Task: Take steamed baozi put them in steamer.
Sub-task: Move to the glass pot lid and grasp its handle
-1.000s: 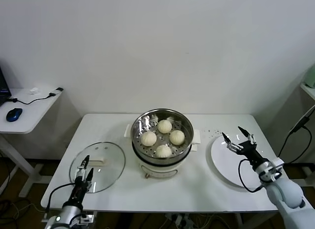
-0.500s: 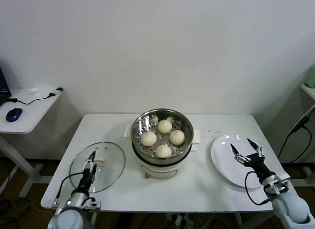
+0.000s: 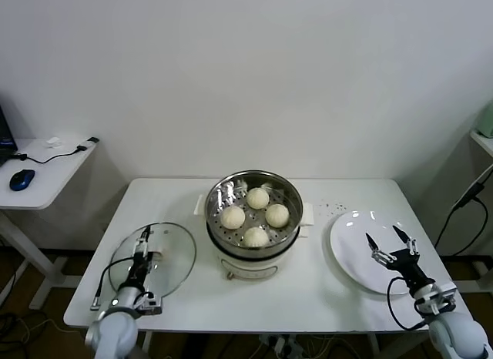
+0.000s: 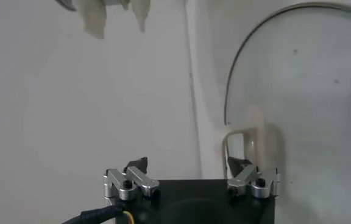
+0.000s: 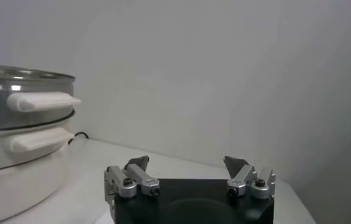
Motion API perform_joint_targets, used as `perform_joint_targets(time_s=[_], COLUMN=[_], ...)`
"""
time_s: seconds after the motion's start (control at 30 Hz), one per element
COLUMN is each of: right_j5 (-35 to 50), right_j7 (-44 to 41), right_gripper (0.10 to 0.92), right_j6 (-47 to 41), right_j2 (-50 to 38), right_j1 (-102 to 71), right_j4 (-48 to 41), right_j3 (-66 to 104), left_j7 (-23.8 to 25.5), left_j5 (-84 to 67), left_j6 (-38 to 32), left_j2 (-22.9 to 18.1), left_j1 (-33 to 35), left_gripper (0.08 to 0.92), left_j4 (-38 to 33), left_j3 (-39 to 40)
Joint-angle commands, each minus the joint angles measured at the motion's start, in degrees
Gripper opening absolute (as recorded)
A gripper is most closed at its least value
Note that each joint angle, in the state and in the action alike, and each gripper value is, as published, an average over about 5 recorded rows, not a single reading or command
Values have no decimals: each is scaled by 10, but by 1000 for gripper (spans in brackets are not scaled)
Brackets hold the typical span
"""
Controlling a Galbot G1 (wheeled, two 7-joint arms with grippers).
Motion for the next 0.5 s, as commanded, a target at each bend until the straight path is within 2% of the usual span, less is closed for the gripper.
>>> perform_joint_targets(time_s=[0.03, 0.17, 0.5], right_j5=[-24, -28, -37], right_j7=[-2, -4, -11], right_gripper=[823, 823, 823], right_j6=[4, 7, 12], right_j2=[9, 13, 18], right_j1=[-3, 0, 11], right_j4=[-10, -15, -30], right_j3=[4, 4, 3], left_j7=[-6, -5, -5], left_j5=[-38, -40, -59], left_j6=[13, 11, 15], left_j2=[2, 4, 9], left_j1=[-28, -27, -19], left_gripper=[818, 757, 472], left_j4=[33, 41, 34], left_j3=[8, 8, 9])
